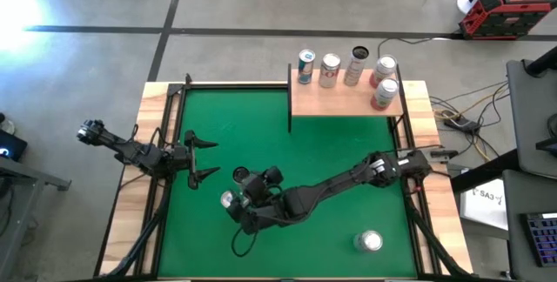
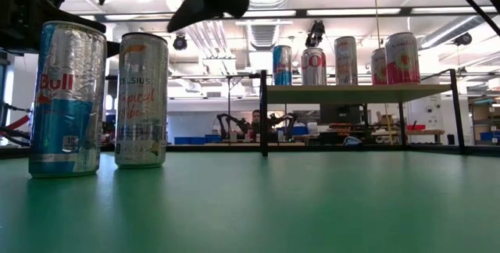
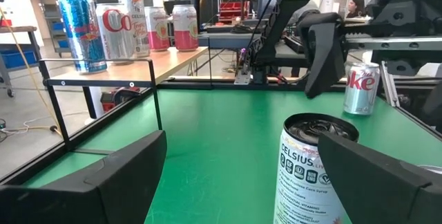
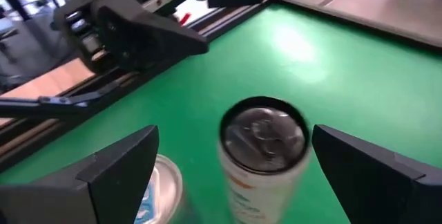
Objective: Place canned beverage on shelf
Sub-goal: Put the white-yellow soda can on the shelf aligned with the other white-yellow soda can
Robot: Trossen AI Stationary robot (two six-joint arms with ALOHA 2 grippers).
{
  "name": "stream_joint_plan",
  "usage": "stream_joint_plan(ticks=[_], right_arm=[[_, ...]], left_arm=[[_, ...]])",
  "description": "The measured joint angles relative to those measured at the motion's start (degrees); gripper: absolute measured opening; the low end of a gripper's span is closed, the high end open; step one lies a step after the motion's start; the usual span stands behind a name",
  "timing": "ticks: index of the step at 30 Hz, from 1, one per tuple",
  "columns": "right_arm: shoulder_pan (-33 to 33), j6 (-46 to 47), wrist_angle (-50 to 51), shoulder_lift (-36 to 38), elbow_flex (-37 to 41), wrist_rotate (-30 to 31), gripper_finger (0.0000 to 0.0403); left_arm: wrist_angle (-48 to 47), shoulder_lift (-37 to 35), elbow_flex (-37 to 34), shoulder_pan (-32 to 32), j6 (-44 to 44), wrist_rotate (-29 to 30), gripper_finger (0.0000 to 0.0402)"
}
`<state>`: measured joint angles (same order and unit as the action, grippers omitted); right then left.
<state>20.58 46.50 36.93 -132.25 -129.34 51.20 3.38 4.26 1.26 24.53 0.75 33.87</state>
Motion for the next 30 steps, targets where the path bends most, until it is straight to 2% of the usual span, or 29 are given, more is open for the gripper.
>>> stream_joint_plan(ticks=[10, 21, 24, 30], right_arm=[[-3.16, -1.38, -2.78, 0.00, 0.08, -8.21, 0.0373], [-3.12, -4.73, -5.37, 0.06, -0.42, -7.57, 0.0373], [-3.12, -5.14, -4.25, 0.11, -0.42, -5.71, 0.0373], [-3.37, -2.49, -1.70, 0.11, -0.42, -6.09, 0.0373]], left_arm=[[0.02, 0.01, 0.00, 0.00, 0.00, 0.00, 0.0361], [0.02, -0.01, 0.00, 0.00, 0.00, -0.01, 0.0361], [0.02, -0.01, 0.00, 0.00, 0.00, 0.00, 0.0361], [0.01, 0.00, 0.00, 0.00, 0.00, 0.02, 0.0361]])
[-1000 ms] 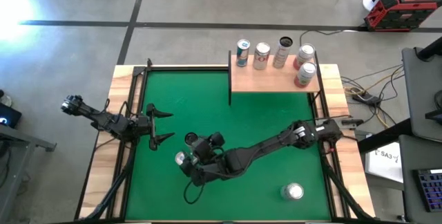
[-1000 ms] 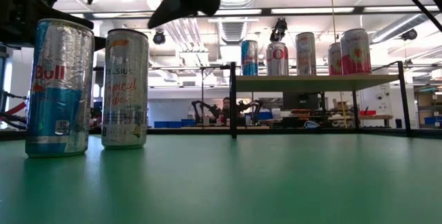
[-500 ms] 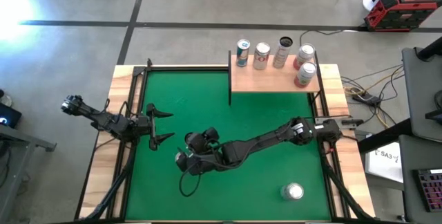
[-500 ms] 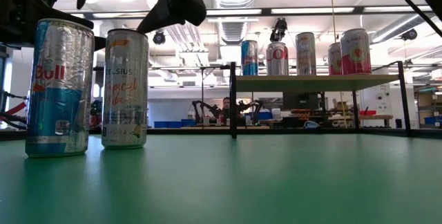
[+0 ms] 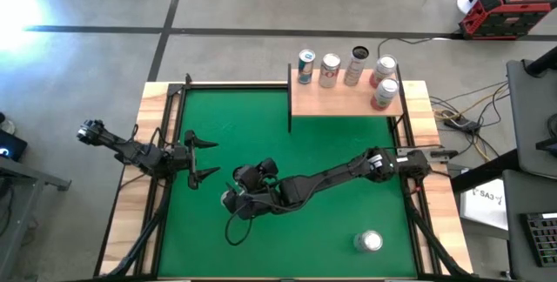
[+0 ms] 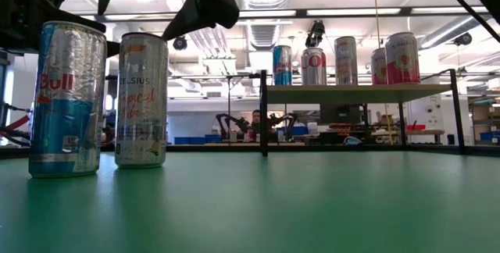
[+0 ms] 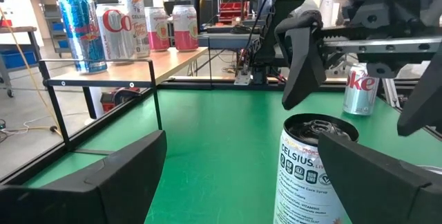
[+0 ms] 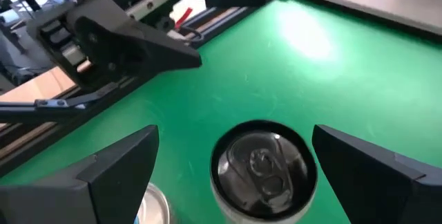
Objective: Place canned beverage on shelf
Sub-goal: Put the white-yellow soda can on the shelf aligned with the other white-yellow soda can
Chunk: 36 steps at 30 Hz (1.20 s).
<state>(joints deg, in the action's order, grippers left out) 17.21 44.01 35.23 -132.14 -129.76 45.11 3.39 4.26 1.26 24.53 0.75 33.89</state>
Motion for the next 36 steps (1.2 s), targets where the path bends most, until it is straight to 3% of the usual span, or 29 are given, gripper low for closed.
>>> stream_joint_plan(ticks=[17, 36], right_arm=[[-0.72, 3.22, 3.43, 0.09, 0.04, -5.07, 0.0373], [-0.70, 3.55, 6.26, -0.20, 0.19, -6.38, 0.0373]], left_arm=[[0.00, 0.00, 0.00, 0.00, 0.00, -0.02, 0.0361], [-0.01, 0.01, 0.00, 0.00, 0.00, -0.02, 0.0361]])
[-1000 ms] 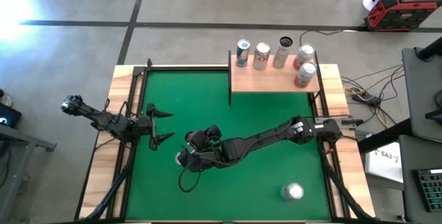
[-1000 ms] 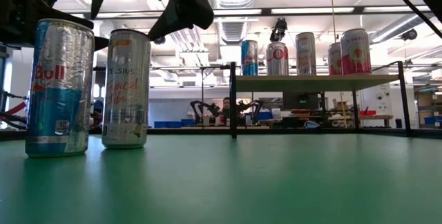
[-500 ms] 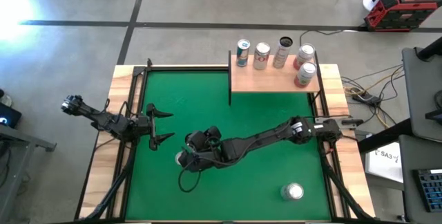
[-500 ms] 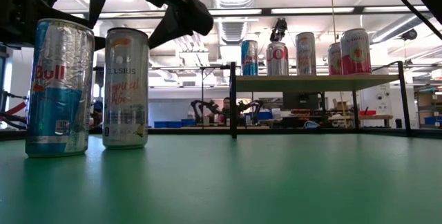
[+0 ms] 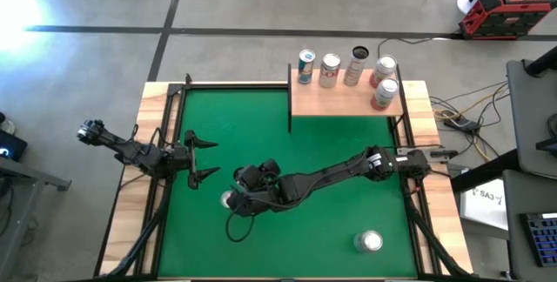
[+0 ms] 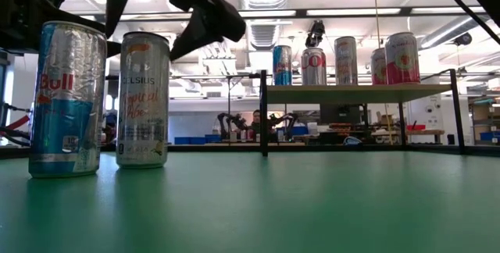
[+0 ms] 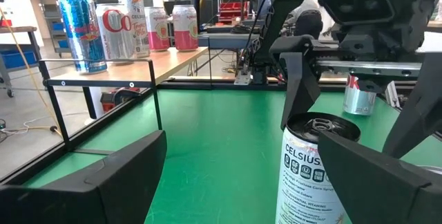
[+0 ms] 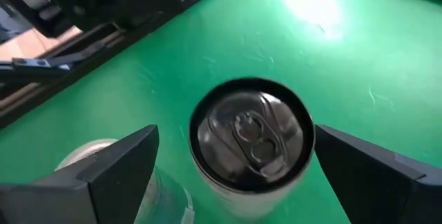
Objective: Place canned beverage on shelf
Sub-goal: Put the white-yellow soda can on the shelf aligned with the other white-yellow soda can
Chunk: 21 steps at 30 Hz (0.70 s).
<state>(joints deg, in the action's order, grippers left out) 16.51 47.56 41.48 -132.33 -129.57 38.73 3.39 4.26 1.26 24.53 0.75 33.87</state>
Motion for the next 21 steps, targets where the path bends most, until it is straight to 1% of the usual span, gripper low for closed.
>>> stream_joint_plan(ticks=[10, 13, 17, 21], right_arm=[[0.09, 0.36, 0.06, 0.09, 1.34, -0.38, 0.0373], [0.09, -0.04, 0.00, 0.09, 1.47, -0.35, 0.0367], [0.09, -0.19, -0.27, 0.00, 1.63, -0.22, 0.0333], [0.07, -0.12, -0.22, -0.06, 2.00, 0.05, 0.0285]], left_arm=[[0.01, 0.01, 0.00, 0.00, 0.00, 0.00, 0.0361], [0.01, -0.01, 0.00, 0.00, 0.00, 0.00, 0.0361], [0.01, 0.01, 0.00, 0.00, 0.00, 0.02, 0.0361], [0.01, -0.01, 0.00, 0.00, 0.00, 0.02, 0.0361]])
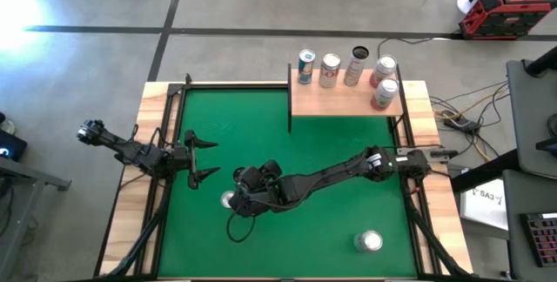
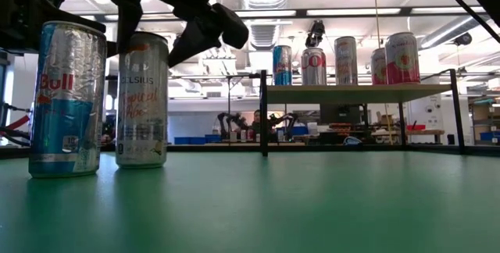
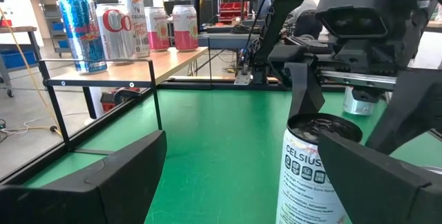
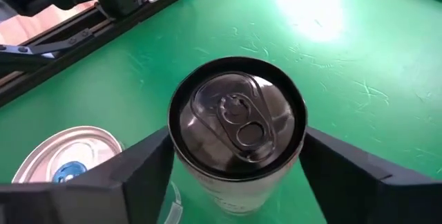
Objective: Place canned beverage on shelf
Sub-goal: Put the white-yellow soda can on the shelf aligned with the other white-yellow soda can
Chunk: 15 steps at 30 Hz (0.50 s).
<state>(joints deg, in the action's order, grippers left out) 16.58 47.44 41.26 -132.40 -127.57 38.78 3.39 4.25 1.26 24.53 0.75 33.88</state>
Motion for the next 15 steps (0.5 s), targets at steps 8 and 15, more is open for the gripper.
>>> stream_joint_plan(ticks=[8, 15], right_arm=[[0.11, 2.46, 0.02, -0.05, 0.00, 0.11, 0.0234], [0.79, 4.91, 1.71, -0.05, 0.00, 2.48, 0.0243]], left_arm=[[0.00, 0.01, 0.00, 0.00, 0.00, 0.00, 0.0361], [-0.01, 0.00, 0.00, 0.00, 0.00, 0.01, 0.0361]])
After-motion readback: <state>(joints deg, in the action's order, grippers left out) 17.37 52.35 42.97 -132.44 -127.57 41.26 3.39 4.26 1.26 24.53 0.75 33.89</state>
